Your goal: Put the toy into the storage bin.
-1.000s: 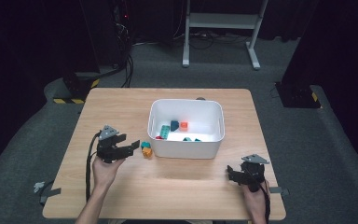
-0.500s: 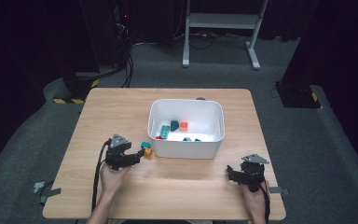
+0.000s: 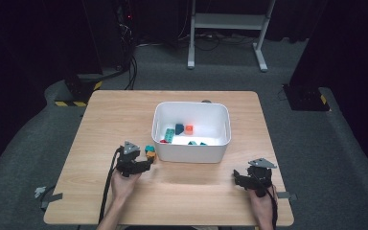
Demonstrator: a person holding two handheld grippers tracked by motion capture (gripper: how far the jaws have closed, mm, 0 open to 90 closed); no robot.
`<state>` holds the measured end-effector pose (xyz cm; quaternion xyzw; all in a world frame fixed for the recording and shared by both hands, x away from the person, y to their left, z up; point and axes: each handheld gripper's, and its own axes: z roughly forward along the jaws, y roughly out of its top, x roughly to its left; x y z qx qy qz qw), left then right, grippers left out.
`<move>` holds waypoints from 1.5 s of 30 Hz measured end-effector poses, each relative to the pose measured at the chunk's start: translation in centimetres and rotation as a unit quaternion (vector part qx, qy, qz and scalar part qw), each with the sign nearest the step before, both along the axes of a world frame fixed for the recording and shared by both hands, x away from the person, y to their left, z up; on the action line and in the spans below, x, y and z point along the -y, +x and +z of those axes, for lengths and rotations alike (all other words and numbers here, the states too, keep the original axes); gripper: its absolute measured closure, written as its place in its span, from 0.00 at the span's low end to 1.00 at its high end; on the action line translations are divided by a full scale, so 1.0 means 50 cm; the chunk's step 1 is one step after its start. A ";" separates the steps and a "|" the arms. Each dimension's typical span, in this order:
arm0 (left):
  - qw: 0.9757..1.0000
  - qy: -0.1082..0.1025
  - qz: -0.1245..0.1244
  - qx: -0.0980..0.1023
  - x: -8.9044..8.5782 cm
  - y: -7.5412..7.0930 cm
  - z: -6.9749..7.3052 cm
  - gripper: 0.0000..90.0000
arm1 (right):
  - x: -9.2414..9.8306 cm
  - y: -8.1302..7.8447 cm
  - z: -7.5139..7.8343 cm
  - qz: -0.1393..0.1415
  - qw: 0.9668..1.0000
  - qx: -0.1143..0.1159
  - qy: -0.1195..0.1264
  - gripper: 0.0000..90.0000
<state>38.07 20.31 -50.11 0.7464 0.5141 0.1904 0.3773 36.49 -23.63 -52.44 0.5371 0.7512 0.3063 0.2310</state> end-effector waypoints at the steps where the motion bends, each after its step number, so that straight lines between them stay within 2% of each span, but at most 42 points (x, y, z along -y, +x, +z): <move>1: 1.000 -0.001 0.001 -0.001 0.001 0.001 -0.002 0.37 | 0.000 0.000 0.000 0.000 1.000 0.000 0.000 0.15; 10: 1.000 0.004 -0.004 -0.001 0.019 0.008 -0.019 0.40 | 0.000 0.000 0.000 0.000 1.000 0.000 0.000 0.15; 32: 1.000 0.011 -0.007 0.007 0.027 0.008 -0.028 0.63 | 0.000 0.000 0.000 0.000 1.000 0.000 0.000 0.15; 39: 1.000 0.015 -0.012 0.010 0.026 0.005 -0.027 0.65 | 0.000 0.000 0.000 0.000 1.000 0.000 0.000 0.15; 45: 1.000 0.011 -0.013 0.015 0.020 0.003 -0.021 0.65 | 0.000 0.000 0.000 0.000 1.000 0.000 0.000 0.15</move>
